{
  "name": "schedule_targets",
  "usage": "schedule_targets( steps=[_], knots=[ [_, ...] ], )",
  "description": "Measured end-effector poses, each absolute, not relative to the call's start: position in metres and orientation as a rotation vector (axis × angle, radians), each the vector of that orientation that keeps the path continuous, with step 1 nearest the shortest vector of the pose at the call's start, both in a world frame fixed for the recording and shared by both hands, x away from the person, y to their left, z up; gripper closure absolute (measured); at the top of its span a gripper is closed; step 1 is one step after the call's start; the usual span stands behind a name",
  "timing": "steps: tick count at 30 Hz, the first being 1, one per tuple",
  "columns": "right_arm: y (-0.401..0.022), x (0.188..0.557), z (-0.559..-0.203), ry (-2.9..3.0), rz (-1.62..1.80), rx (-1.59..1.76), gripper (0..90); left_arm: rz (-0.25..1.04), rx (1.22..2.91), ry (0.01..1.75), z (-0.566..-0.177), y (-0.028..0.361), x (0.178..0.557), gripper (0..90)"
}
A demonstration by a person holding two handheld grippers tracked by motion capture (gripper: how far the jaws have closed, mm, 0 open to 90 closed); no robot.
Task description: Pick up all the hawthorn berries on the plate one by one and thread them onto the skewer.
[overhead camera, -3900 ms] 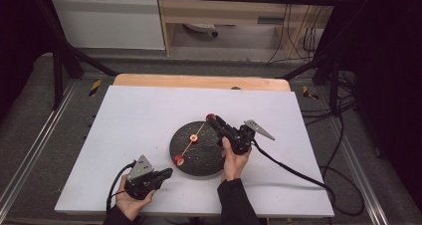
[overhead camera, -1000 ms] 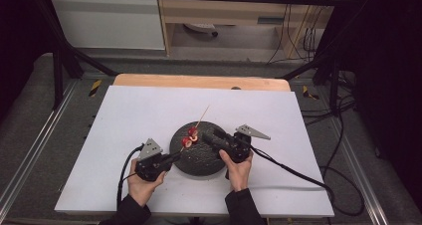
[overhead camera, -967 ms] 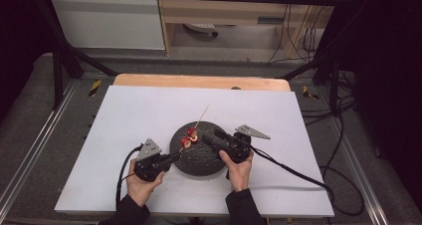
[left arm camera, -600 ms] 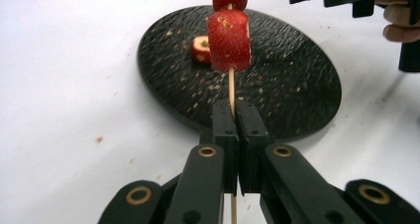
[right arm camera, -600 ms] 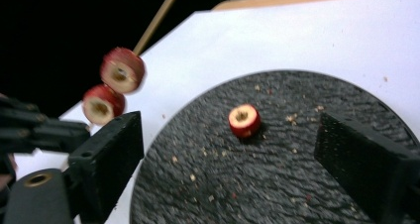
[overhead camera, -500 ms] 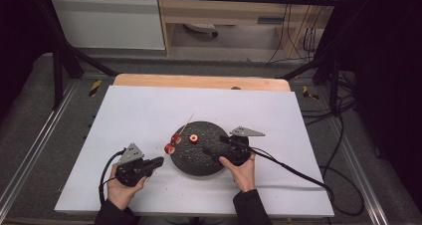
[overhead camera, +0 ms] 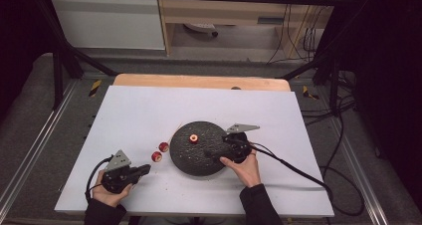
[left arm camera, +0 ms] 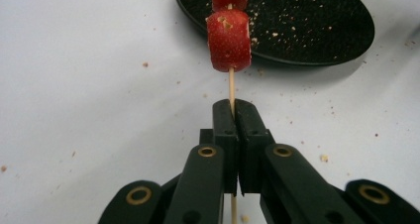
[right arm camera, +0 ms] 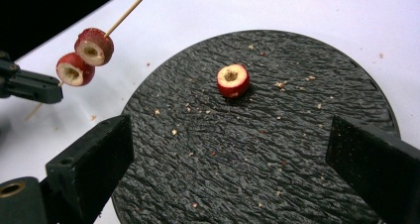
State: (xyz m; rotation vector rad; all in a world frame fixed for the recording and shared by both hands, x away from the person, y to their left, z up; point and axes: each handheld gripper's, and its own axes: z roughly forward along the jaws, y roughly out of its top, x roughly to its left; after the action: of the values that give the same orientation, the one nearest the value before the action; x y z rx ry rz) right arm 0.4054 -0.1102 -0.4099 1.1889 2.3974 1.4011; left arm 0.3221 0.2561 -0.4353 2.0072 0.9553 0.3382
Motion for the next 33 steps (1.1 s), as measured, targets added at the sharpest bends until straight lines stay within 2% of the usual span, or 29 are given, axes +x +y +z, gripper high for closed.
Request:
schedule_targets(
  steps=[11, 22, 33],
  knots=[
    [-0.080, 0.425, -0.389, 2.545, 1.191, 1.096, 7.1, 0.339, 2.003, 0.949, -0.434, 0.258, 0.321, 88.0],
    [-0.051, 0.453, -0.391, 2.638, 0.975, 1.054, 12.0, 0.336, 1.995, 0.956, -0.434, 0.260, 0.322, 88.1],
    [-0.030, 0.475, -0.395, 2.695, 0.857, 1.048, 23.4, 0.338, 1.993, 0.957, -0.434, 0.261, 0.322, 88.1]
  ],
)
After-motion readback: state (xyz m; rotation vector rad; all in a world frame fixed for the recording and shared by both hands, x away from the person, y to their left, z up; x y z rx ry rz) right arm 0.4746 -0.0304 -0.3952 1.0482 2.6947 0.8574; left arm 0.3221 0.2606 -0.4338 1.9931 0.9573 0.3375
